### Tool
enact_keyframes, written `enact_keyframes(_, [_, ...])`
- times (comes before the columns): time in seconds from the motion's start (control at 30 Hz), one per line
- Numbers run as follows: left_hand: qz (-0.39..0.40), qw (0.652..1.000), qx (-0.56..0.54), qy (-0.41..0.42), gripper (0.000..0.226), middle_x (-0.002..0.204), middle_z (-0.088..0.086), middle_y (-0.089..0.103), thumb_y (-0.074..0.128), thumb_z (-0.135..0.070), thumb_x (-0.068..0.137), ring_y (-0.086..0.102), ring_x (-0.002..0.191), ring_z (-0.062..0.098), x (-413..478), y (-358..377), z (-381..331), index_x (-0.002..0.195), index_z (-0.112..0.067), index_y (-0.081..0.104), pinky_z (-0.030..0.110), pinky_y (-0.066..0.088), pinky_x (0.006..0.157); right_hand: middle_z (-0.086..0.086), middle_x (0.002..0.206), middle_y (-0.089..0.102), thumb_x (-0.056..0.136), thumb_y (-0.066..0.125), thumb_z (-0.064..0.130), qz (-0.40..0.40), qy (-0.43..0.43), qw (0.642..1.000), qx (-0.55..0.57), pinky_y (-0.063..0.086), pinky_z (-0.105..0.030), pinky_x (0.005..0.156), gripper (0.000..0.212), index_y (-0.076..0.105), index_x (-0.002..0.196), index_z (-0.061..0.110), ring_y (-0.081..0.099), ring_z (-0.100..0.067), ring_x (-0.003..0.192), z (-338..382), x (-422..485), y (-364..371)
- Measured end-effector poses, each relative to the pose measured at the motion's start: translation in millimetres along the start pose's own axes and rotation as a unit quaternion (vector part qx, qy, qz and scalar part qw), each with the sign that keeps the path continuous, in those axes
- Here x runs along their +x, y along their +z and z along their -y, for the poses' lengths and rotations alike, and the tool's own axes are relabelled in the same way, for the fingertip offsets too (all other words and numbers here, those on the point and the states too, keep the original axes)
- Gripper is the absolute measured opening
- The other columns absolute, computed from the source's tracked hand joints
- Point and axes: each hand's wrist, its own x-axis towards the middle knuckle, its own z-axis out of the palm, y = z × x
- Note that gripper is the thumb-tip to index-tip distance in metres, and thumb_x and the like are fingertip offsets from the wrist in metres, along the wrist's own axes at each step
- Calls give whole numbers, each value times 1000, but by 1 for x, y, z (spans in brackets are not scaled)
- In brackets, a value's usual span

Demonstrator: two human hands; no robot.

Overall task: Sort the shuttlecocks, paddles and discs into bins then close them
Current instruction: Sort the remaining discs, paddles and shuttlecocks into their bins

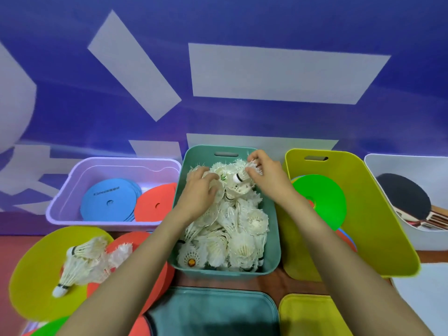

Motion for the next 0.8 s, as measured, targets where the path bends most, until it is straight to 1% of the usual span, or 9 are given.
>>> enact_keyframes(0.1, [24,996,-57,59,52,147,1,33,56,-23,92,26,138,19,-3,0,-10,140,-19,38,30,20,113,-13,98,65,92,52,17,-52,-17,998,-22,47,-39,75,21,50,113,14,59,-33,89,-1,8,-5])
enact_keyframes(0.2, [56,989,-38,130,61,151,-3,28,56,-32,92,24,138,15,0,5,-21,146,-26,29,31,19,114,-16,105,64,95,48,14,-88,-25,995,-27,47,-39,77,27,47,122,13,59,-34,94,-1,13,-2])
enact_keyframes(0.3, [65,984,71,151,41,152,-2,28,48,-32,95,26,138,17,5,9,-23,136,-25,46,32,18,113,-19,101,62,96,43,11,-97,-5,994,-57,40,-36,67,34,39,130,11,58,-36,90,-7,16,2])
enact_keyframes(0.37, [53,982,128,125,31,149,0,33,45,-32,96,31,135,20,6,7,-17,121,-20,60,31,17,111,-22,99,62,96,40,8,-68,5,991,-118,34,-34,61,33,37,128,9,57,-38,87,-14,18,7])
enact_keyframes(0.43, [69,980,156,105,32,143,1,40,46,-38,95,29,135,20,6,2,-10,113,-18,65,33,16,112,-22,100,62,93,40,2,-9,7,982,-188,36,-35,62,33,39,125,10,58,-38,88,-22,20,13])
enact_keyframes(0.57, [177,966,180,50,36,138,2,48,50,-46,92,18,141,21,6,0,-12,106,-17,66,49,5,115,-16,103,64,86,43,-6,80,3,969,-236,46,-36,68,39,49,117,16,60,-35,89,-32,24,29])
enact_keyframes(0.7, [225,949,222,13,35,132,5,53,47,-43,94,19,142,25,9,15,-29,113,-17,62,58,1,114,-13,107,63,87,43,-3,127,0,959,-254,41,-31,67,32,57,109,17,59,-32,90,-33,30,36])
enact_keyframes(0.77, [216,949,231,7,37,130,7,54,48,-43,93,24,139,28,11,19,-33,118,-18,59,60,3,113,-14,117,60,90,44,1,153,-2,955,-255,45,-33,75,34,56,117,18,58,-31,100,-31,32,35])
enact_keyframes(0.8, [203,955,217,3,39,130,7,54,51,-45,91,26,137,28,12,19,-34,120,-19,57,60,3,112,-14,125,57,92,45,4,161,-7,955,-249,47,-36,83,36,53,124,18,55,-32,109,-30,32,33])
